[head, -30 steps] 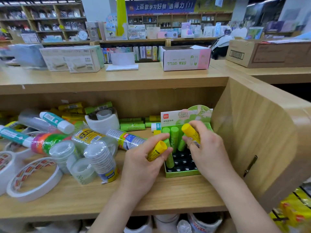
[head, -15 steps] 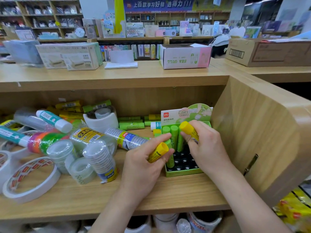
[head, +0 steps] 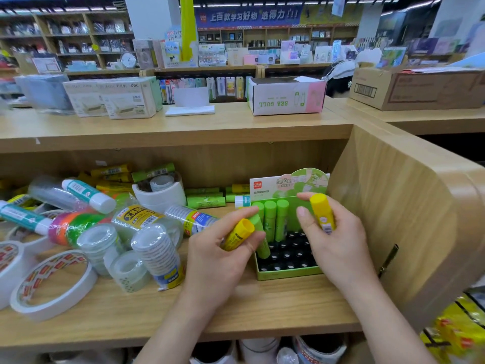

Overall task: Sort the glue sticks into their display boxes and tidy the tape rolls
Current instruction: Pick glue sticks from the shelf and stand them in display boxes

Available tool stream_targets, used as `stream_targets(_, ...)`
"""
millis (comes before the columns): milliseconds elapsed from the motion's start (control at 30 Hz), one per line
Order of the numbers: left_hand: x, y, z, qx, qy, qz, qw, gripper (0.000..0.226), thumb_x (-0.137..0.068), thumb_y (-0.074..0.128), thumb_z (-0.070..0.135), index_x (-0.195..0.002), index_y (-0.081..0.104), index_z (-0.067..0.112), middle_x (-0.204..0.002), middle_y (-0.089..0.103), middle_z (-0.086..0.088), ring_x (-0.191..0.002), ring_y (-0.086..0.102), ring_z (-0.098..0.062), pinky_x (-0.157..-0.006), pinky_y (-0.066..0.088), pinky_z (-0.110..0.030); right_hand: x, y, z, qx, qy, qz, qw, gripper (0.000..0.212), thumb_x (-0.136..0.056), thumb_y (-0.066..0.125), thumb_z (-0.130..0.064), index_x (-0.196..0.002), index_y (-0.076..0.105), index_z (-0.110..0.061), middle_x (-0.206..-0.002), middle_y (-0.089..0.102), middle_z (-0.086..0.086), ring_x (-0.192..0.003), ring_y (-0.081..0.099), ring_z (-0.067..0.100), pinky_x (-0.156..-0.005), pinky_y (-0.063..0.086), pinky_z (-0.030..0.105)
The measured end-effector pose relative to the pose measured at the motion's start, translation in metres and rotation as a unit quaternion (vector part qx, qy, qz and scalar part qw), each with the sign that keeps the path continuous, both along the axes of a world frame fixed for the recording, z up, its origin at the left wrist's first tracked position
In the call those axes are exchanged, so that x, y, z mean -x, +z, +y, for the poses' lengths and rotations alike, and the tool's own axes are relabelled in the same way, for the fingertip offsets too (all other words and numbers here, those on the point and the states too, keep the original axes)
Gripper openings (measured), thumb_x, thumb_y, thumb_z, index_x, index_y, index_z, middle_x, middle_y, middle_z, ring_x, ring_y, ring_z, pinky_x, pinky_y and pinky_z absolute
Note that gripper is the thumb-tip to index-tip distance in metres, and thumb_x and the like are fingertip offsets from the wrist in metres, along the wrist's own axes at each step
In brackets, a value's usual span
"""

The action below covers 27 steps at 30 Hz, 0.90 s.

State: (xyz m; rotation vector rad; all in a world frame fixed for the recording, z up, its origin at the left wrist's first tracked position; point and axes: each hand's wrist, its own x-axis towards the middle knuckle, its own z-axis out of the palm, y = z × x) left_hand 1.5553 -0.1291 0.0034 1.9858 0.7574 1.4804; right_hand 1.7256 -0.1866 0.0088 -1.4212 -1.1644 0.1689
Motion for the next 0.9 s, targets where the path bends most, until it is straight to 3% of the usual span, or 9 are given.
stream_targets(67,-0.003,0.009,-0.002,0.007,0.006,-0.012,1.0,0.038,-0.071,0.084,0.017,-0.103,0.067,0.03,-0.081,0.066,0.021,-0.073,0.061,0.001,-0.07,0.044,-0.009,-0.001,0.008,-0.007,-0.005,0.068,0.089,0.994,0.023,-0.089,0.061,-0.035,-0.087,0.071,-0.014,-0.053,0.053,-0.015,-0.053,0.049,0.001,-0.056,0.037,0.015)
stream_targets(133,-0.011,0.019,-0.005,0.01,-0.005,-0.015,1.0,0.036,-0.067,0.086,0.014,-0.092,0.062,0.027,-0.072,0.064,0.021,-0.065,0.058,0.002,-0.062,0.042,-0.009,-0.002,0.014,-0.012,0.011,0.118,0.11,0.987,0.035,-0.087,0.055,-0.043,-0.083,0.073,-0.014,-0.045,0.048,-0.014,-0.049,0.048,0.004,-0.057,0.037,0.026)
stream_targets(200,-0.02,0.025,-0.008,0.006,-0.025,-0.009,1.0,0.037,-0.065,0.087,0.016,-0.084,0.058,0.028,-0.071,0.064,0.02,-0.062,0.059,0.001,-0.059,0.044,-0.012,-0.001,0.017,-0.014,0.022,0.141,0.108,0.984,0.036,-0.085,0.052,-0.051,-0.081,0.075,-0.024,-0.045,0.048,0.001,-0.049,0.05,0.02,-0.057,0.044,0.041)
stream_targets(367,-0.034,0.032,-0.007,0.059,-0.092,-0.022,0.994,0.022,-0.07,0.083,0.009,-0.082,0.068,0.019,-0.073,0.068,0.009,-0.066,0.059,-0.001,-0.063,0.047,-0.015,-0.003,0.017,-0.015,0.034,0.203,0.183,0.961,0.032,-0.083,0.057,-0.032,-0.11,0.072,-0.022,-0.061,0.053,0.002,-0.058,0.05,0.016,-0.049,0.042,0.026)
stream_targets(533,-0.041,0.035,-0.005,0.074,-0.117,-0.002,0.99,0.021,-0.076,0.079,0.008,-0.093,0.075,0.02,-0.089,0.075,0.009,-0.086,0.068,-0.006,-0.078,0.053,-0.023,-0.004,0.023,-0.02,0.001,0.215,0.2,0.956,0.02,-0.087,0.068,-0.019,-0.106,0.073,-0.017,-0.057,0.049,-0.009,-0.045,0.034,0.008,-0.041,0.027,0.015)
stream_targets(633,-0.041,0.036,0.006,-0.001,-0.075,0.041,0.996,0.014,-0.076,0.079,0.011,-0.088,0.075,0.016,-0.089,0.072,0.007,-0.086,0.066,-0.005,-0.077,0.051,-0.021,-0.008,0.028,-0.018,-0.022,0.1,0.103,0.989,0.003,-0.085,0.07,-0.013,-0.086,0.069,-0.016,-0.062,0.063,-0.006,-0.052,0.053,0.0,-0.05,0.039,0.008)
stream_targets(700,-0.043,0.035,0.014,0.005,-0.053,0.059,0.997,0.007,-0.076,0.079,0.015,-0.082,0.075,0.017,-0.079,0.071,0.005,-0.076,0.064,-0.008,-0.072,0.052,-0.026,-0.008,0.025,-0.011,-0.004,0.03,0.025,0.999,0.012,-0.088,0.068,-0.015,-0.077,0.064,-0.012,-0.064,0.058,0.004,-0.054,0.045,0.004,-0.051,0.037,0.018)
stream_targets(800,-0.052,0.025,0.015,0.0,-0.041,0.112,0.993,0.004,-0.077,0.073,0.022,-0.074,0.072,0.019,-0.066,0.065,0.004,-0.062,0.055,-0.013,-0.061,0.049,-0.035,-0.001,0.012,0.002,0.03,0.008,-0.007,0.999,0.012,-0.09,0.06,-0.014,-0.079,0.059,-0.017,-0.064,0.056,-0.001,-0.054,0.045,0.01,-0.054,0.041,0.03)
stream_targets(900,-0.053,0.016,0.015,-0.062,-0.033,0.151,0.986,0.014,-0.075,0.07,0.008,-0.075,0.07,0.022,-0.067,0.059,0.016,-0.063,0.048,0.002,-0.061,0.046,-0.02,0.0,0.001,0.005,0.046,0.012,-0.035,0.998,0.009,-0.09,0.056,-0.017,-0.082,0.056,-0.021,-0.064,0.057,-0.006,-0.054,0.051,0.018,-0.053,0.047,0.042)
